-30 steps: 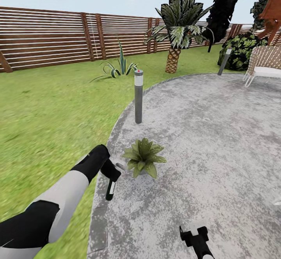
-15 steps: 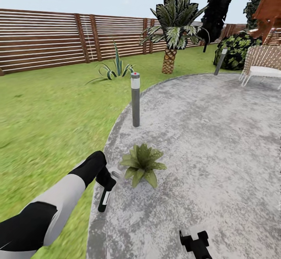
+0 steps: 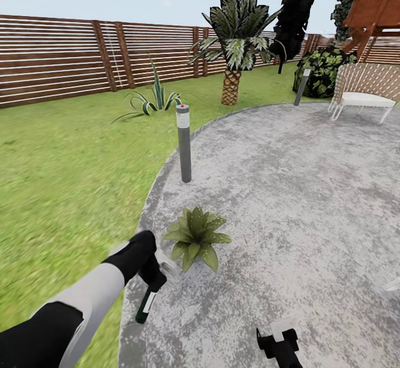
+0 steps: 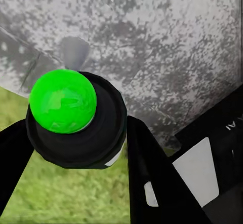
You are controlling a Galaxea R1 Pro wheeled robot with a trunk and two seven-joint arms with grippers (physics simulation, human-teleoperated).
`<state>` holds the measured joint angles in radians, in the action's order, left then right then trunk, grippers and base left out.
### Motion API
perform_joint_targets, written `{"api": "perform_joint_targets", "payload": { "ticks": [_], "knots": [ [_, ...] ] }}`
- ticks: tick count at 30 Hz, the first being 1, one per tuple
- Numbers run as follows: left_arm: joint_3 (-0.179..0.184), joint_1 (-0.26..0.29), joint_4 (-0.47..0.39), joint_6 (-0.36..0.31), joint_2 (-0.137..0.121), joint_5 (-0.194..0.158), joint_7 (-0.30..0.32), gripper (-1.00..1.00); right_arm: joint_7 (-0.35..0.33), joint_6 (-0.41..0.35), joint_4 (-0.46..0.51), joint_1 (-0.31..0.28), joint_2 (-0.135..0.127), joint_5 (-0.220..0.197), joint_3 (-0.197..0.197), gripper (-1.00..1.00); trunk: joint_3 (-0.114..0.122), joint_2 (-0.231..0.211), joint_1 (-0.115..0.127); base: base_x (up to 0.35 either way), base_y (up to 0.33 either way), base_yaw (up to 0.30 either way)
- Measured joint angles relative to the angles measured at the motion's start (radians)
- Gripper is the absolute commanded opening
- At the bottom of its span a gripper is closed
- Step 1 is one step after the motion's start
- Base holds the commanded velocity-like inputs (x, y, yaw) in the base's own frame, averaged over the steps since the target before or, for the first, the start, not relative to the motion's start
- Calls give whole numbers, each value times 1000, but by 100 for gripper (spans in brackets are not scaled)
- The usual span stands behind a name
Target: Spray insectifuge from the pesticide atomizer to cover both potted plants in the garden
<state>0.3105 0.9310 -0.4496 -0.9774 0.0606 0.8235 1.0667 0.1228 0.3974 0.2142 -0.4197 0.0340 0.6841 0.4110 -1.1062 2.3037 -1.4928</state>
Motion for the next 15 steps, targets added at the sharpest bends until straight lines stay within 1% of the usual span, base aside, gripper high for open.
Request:
{"api": "perform_joint_targets", "payload": {
  "ticks": [6,12,15],
  "knots": [
    [-3,-2,-11,-4,23,-8,0,-100,0,0,0,13,0,0,0,100,0,0,0,0,0,0],
    [-3,-2,-16,-6,81,-10,0,-100,0,0,1,14,-2,0,1,100,0,0,0,0,0,0],
    [-4,-2,-9,-4,91,-7,0,-100,0,0,1,14,-2,0,1,100,0,0,0,0,0,0]
  ]
}}
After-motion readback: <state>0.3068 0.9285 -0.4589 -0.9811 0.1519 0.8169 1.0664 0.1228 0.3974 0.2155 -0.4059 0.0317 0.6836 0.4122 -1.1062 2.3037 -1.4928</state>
